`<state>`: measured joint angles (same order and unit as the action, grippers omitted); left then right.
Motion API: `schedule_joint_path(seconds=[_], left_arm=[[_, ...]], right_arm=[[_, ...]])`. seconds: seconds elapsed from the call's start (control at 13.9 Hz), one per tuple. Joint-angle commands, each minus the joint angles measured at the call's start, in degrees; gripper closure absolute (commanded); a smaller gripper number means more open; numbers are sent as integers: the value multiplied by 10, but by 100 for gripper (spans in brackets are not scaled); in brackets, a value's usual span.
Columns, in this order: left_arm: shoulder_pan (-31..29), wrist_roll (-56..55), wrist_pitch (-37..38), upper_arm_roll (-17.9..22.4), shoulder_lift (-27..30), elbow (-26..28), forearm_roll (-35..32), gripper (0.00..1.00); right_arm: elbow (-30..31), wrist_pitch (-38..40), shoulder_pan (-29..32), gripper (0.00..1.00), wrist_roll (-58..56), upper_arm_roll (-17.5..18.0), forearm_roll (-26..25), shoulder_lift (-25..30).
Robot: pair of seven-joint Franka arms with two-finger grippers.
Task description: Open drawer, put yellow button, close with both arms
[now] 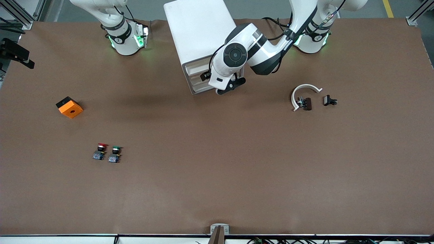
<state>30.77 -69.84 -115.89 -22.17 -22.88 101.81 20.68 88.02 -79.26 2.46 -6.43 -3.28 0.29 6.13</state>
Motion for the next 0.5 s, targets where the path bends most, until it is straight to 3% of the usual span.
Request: schedule_joint_path(seconds=[0.0, 0.43], left_arm=[[10, -10, 3, -9, -5, -3, 23, 0], [16, -10, 4, -9, -9, -3, 23, 0]], right_arm=[[-12, 20, 3, 0, 11, -1, 14, 10], [-23, 31, 1, 0, 43, 3, 7, 9]])
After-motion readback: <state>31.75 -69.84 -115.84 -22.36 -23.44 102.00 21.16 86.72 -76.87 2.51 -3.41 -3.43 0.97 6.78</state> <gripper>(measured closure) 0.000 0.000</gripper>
